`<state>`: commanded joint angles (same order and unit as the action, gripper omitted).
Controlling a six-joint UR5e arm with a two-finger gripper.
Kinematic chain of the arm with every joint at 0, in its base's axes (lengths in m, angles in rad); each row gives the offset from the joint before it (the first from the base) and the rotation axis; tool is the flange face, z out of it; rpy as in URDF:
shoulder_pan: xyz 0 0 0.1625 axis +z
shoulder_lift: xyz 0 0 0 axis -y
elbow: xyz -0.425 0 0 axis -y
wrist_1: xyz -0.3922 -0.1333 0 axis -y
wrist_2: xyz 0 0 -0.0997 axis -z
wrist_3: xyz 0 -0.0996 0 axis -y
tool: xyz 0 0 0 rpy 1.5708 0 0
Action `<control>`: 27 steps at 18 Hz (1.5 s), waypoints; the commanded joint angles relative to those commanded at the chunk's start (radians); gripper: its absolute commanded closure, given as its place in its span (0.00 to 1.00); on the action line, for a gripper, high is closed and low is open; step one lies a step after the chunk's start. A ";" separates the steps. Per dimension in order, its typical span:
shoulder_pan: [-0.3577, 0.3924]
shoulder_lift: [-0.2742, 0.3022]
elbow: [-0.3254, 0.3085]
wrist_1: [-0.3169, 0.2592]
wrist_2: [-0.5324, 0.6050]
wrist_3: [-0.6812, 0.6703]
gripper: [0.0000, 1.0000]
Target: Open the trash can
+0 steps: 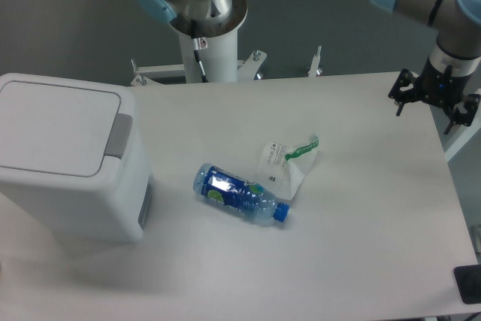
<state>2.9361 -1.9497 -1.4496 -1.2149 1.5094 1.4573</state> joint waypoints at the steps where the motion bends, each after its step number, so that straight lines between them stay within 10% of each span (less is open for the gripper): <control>1: -0.002 -0.002 0.002 0.000 0.000 0.000 0.00; 15: -0.104 0.018 -0.086 0.126 -0.065 -0.221 0.00; 27: -0.362 0.074 0.030 -0.072 -0.147 -0.653 0.00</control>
<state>2.5742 -1.8761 -1.4192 -1.2866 1.3625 0.8042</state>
